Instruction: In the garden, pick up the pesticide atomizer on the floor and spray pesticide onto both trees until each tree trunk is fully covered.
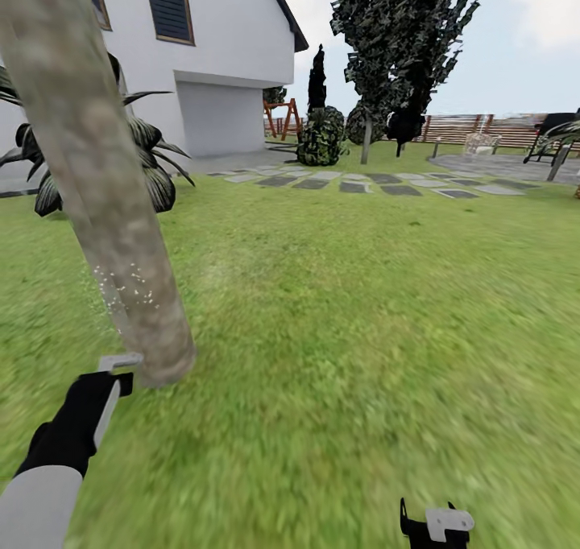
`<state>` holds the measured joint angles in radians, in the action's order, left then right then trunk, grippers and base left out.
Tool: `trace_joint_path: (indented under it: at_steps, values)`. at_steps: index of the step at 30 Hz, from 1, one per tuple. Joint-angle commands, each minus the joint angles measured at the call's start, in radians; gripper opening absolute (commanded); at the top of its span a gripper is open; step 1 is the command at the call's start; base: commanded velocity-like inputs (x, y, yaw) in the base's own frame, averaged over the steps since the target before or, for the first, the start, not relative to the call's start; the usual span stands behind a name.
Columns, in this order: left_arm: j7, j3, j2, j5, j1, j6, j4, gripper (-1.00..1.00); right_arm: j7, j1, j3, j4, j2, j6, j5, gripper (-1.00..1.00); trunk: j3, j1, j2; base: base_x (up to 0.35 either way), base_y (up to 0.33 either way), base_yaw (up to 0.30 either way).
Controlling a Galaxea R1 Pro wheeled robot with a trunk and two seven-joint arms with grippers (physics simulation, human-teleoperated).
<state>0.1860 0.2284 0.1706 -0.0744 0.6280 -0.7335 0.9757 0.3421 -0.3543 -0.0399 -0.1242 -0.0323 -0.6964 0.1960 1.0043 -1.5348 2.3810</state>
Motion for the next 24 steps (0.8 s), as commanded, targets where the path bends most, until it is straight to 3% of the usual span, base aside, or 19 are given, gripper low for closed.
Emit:
trace_joint_path:
  at_steps: [1, 7, 11, 13, 18, 24]
  values:
    - [0.001, -0.001, 0.000, -0.002, 0.000, 0.000, 0.000, -1.00, 0.000, 0.000, 0.000, 0.000, 0.000, 0.000, 0.000, 1.00, 0.000, 0.000, 0.000, 0.250, -0.053, 0.000]
    - [0.006, -0.002, 0.004, -0.008, -0.002, 0.001, -0.025, -1.00, 0.000, 0.000, 0.000, 0.000, 0.000, 0.000, -0.001, 1.00, 0.000, 0.000, 0.000, 0.296, -0.078, 0.000]
    - [0.011, 0.006, 0.024, -0.012, -0.010, 0.004, -0.082, -1.00, 0.000, 0.000, 0.000, 0.000, 0.000, 0.000, -0.001, 1.00, 0.000, 0.000, 0.000, 0.200, -0.064, 0.000]
    - [0.013, 0.003, 0.029, -0.012, -0.021, 0.045, -0.089, -1.00, 0.000, 0.000, 0.000, 0.000, 0.000, 0.000, -0.001, 1.00, 0.000, 0.000, 0.000, 0.031, -0.011, 0.018]
    - [0.017, 0.000, 0.017, -0.003, -0.024, 0.083, -0.087, -1.00, 0.000, 0.000, 0.000, 0.000, 0.000, 0.000, -0.001, 1.00, 0.000, 0.000, 0.000, 0.003, -0.001, 0.224]
    - [0.017, 0.005, 0.027, -0.011, -0.024, 0.086, -0.081, -1.00, 0.000, 0.000, 0.000, 0.000, 0.000, 0.000, -0.001, 1.00, 0.000, 0.000, 0.000, 0.000, -0.028, 0.251]
